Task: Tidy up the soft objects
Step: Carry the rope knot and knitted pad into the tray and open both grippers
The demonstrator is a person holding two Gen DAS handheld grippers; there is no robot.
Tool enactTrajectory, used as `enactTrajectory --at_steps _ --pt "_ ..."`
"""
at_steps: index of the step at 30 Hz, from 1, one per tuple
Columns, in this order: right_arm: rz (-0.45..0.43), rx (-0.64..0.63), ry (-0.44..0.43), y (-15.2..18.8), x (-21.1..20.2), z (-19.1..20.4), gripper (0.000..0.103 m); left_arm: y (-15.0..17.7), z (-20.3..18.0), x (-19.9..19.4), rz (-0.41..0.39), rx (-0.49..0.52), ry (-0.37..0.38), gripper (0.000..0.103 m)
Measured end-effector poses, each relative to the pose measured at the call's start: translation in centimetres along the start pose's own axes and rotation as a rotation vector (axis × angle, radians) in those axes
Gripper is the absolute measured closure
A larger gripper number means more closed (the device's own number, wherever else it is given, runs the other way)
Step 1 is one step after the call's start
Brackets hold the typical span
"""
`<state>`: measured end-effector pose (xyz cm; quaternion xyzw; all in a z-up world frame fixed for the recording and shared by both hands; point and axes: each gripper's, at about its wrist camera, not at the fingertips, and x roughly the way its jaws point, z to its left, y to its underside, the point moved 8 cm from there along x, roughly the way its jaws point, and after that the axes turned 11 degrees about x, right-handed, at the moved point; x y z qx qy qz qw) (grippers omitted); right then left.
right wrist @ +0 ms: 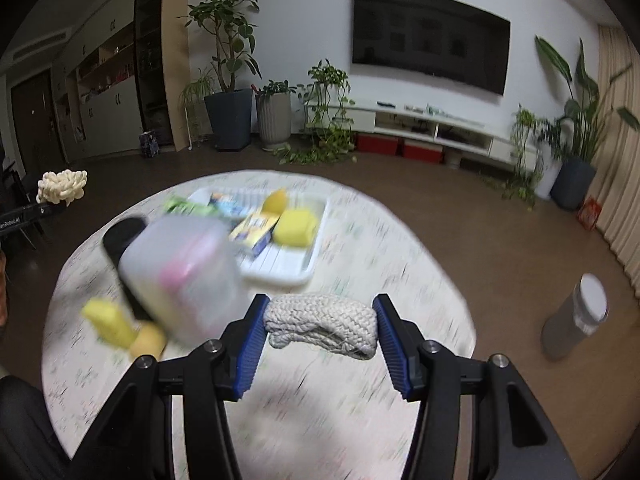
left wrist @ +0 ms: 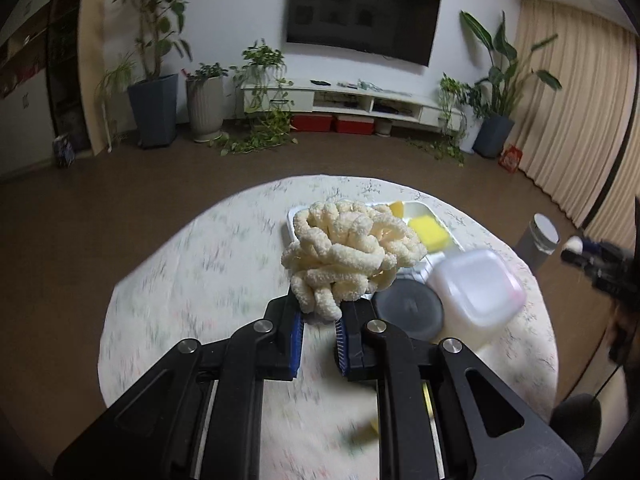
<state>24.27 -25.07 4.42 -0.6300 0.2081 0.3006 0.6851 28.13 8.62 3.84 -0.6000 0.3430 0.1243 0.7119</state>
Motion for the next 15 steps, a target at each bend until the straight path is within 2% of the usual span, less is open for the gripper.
enactTrajectory --at_steps 4,9,15 --pt "0.035 -0.012 -0.022 -4.7 3.5 0.3 0.047 -2.5 -0.1 4.3 0.053 0.07 0.025 0.091" --pt "0.106 -0.068 -0.052 -9.0 9.2 2.4 0.047 -4.6 -1.0 9.3 0.118 0.148 0.056 0.091" --pt "0.192 -0.123 -0.095 -10.0 15.1 5.3 0.047 -5.5 -3.1 13.6 0.172 0.242 0.103 0.091"
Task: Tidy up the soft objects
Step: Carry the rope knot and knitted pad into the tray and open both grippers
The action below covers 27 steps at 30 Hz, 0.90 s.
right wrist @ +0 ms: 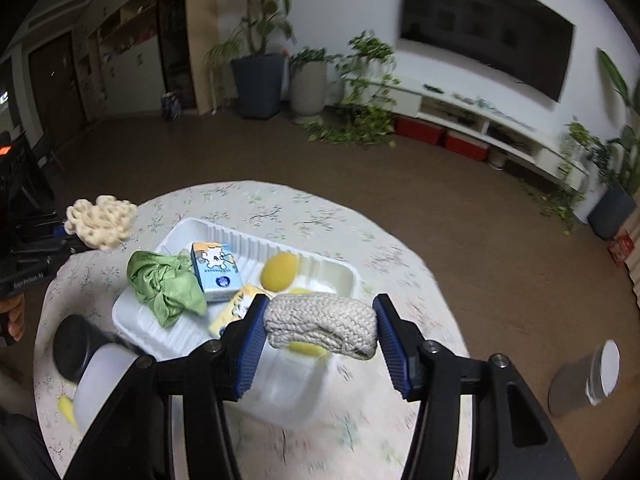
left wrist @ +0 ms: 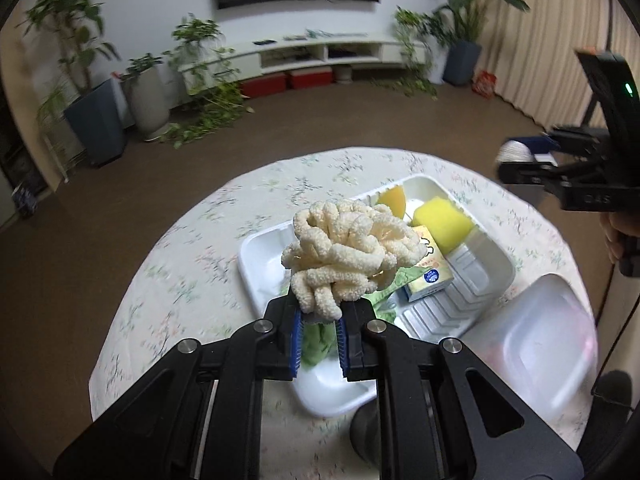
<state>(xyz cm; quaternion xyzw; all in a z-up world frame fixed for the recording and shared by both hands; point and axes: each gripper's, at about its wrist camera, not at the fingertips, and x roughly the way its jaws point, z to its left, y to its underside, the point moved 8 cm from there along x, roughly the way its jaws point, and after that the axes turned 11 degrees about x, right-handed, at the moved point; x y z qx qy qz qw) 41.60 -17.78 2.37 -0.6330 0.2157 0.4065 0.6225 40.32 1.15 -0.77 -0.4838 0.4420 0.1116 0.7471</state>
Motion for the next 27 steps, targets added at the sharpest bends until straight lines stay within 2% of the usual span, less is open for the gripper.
enactTrajectory --at_steps 4,10,17,22,25,27 --pt "0.056 -0.036 -0.022 -0.4 4.0 1.8 0.047 -0.5 -1.0 2.2 0.046 0.054 0.029 0.091" --pt "0.124 -0.072 -0.052 0.1 7.7 3.1 0.047 0.1 -1.5 4.9 0.109 0.092 0.071 0.091" --pt "0.162 -0.106 -0.074 0.6 10.2 3.9 0.047 1.1 -2.4 6.5 0.14 0.121 0.091 0.088" --pt "0.183 -0.116 -0.078 1.2 11.5 4.1 0.046 0.9 -2.3 6.5 0.148 0.11 0.075 0.087" --pt "0.196 -0.117 -0.079 1.7 12.0 4.1 0.046 0.8 -2.1 6.6 0.148 0.104 0.065 0.079" --pt "0.197 -0.119 -0.077 1.8 11.9 3.9 0.046 0.6 -1.9 6.4 0.14 0.098 0.054 0.065"
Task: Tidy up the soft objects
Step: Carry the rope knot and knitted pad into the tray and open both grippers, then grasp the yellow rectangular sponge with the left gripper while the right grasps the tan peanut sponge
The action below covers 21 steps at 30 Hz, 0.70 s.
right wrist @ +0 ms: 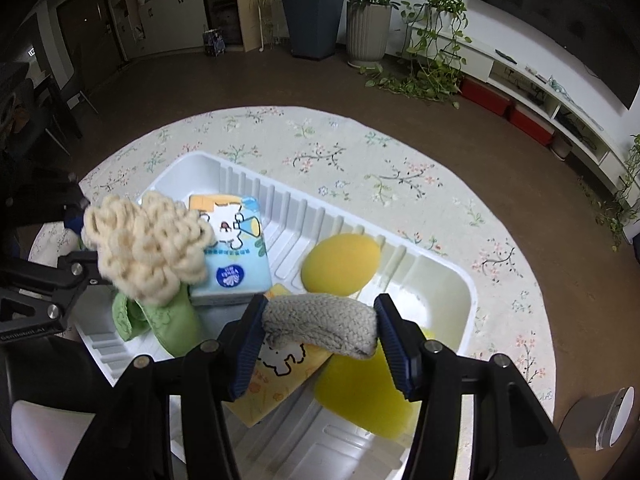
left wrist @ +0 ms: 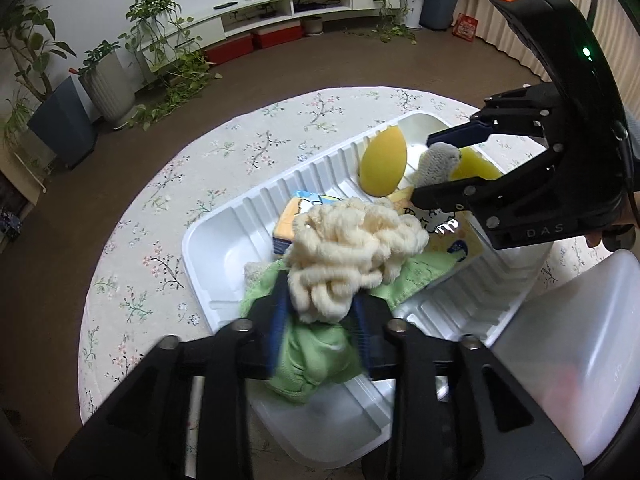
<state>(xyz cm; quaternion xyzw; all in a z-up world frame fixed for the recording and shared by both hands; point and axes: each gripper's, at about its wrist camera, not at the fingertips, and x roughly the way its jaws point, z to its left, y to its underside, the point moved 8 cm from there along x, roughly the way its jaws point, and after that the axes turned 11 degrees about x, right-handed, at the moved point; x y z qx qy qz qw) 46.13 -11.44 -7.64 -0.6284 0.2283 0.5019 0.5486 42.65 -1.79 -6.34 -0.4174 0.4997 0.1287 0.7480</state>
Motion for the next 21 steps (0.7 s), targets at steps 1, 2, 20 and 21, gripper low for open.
enactTrajectory --at_steps 1,2,20,21 --pt "-0.004 -0.002 0.004 0.0 -0.1 -0.1 0.044 0.0 0.1 -0.1 -0.006 -0.004 0.002 0.049" --pt "-0.007 -0.002 0.006 0.0 -0.2 -0.1 0.044 0.0 0.1 -0.3 -0.014 -0.009 0.006 0.042" --pt "-0.208 0.207 -0.017 0.9 -9.4 -5.3 0.015 2.1 0.2 -9.3 -0.193 -0.095 -0.006 0.002" --pt "-0.233 0.215 -0.017 1.5 -10.5 -5.6 0.011 3.1 -0.2 -10.3 -0.211 -0.109 -0.004 0.0"
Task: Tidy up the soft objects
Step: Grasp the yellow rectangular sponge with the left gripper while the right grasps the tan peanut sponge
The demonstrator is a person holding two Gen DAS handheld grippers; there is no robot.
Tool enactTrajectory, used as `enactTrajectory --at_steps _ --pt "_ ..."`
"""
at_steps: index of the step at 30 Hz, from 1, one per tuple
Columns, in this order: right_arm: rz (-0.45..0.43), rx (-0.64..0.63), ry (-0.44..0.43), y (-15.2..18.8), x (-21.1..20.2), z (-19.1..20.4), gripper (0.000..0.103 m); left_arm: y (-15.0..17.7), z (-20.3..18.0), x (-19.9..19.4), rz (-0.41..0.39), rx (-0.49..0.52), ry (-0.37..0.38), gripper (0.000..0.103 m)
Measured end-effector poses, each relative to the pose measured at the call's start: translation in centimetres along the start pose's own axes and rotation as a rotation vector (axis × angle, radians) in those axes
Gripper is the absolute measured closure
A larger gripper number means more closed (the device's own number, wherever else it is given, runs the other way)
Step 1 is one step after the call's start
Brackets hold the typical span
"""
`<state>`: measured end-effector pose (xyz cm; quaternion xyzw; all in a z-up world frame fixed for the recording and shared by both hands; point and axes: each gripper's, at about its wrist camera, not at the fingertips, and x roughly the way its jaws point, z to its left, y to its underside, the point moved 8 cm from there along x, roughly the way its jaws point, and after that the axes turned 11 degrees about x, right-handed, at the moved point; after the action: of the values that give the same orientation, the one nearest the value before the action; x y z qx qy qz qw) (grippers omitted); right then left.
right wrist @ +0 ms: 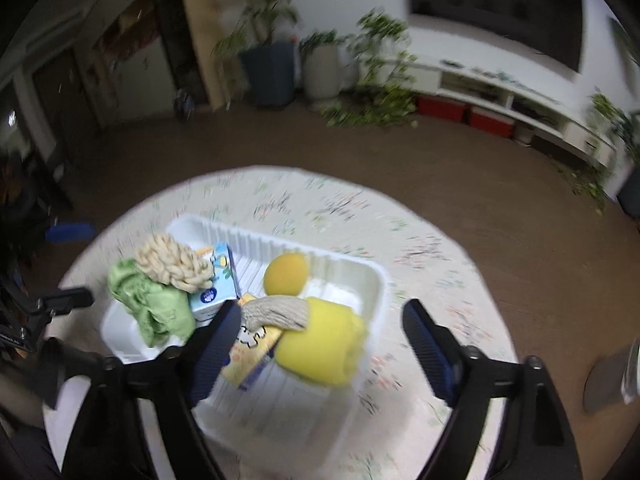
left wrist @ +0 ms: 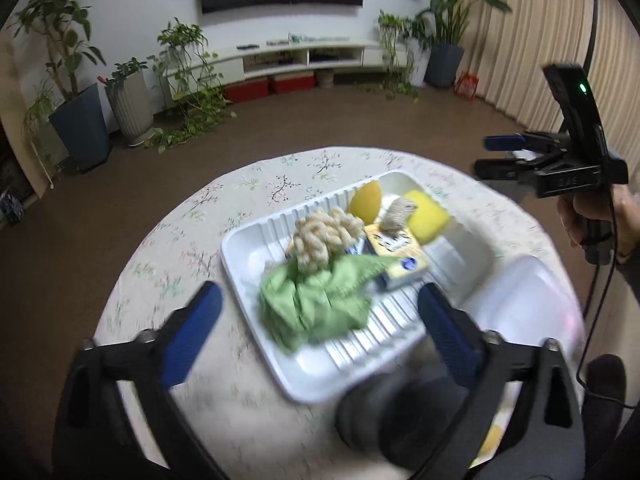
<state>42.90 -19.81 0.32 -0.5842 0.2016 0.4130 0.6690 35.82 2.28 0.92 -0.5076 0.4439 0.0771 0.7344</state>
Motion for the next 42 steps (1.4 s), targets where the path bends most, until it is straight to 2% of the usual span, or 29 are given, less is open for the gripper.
enactTrajectory --at_steps 3,8,11,13,18,23,28,31,36,38,42 --pt "-0.077 0.017 0.002 2.1 -4.7 -1.0 0.0 2.1 -0.9 -2.6 -0.037 -0.027 -0.012 0.0" --pt "-0.137 0.07 -0.034 8.7 -10.8 -1.1 0.0 7.0 -4.0 -6.8 -0.092 -0.038 -0.063 0.0" --pt "-0.153 0.1 -0.051 13.6 -13.4 0.2 0.0 9.7 -5.9 -8.7 -0.135 -0.052 -0.102 0.0" --pt "-0.162 0.117 -0.06 16.2 -14.5 1.5 0.0 11.5 -7.5 -9.0 -0.13 -0.08 -0.092 0.0" --pt "-0.133 0.102 -0.068 22.5 -14.2 6.9 0.0 13.9 -10.7 -7.4 -0.101 -0.091 -0.058 0.0" --pt "-0.062 0.103 -0.082 26.9 -11.9 10.4 0.0 14.2 -11.3 -6.0 -0.08 -0.043 -0.072 0.0" --pt "-0.017 0.066 -0.034 28.1 -9.8 11.7 0.0 14.6 -10.5 -4.2 -0.05 -0.069 -0.058 0.0" --pt "-0.007 0.086 -0.024 27.9 -8.9 11.8 0.0 15.2 -10.4 -2.6 -0.018 -0.089 -0.014 0.0" --pt "0.013 0.09 -0.003 27.4 -7.2 12.1 0.0 15.3 -9.7 -1.3 -0.011 -0.136 0.034 0.0" --pt "0.019 0.084 0.004 27.3 -6.6 12.4 0.001 15.4 -9.3 -0.8 0.007 -0.168 0.055 0.0" --pt "0.031 0.082 0.017 26.9 -5.4 12.9 0.012 16.0 -9.7 0.3 0.059 -0.183 0.082 0.002"
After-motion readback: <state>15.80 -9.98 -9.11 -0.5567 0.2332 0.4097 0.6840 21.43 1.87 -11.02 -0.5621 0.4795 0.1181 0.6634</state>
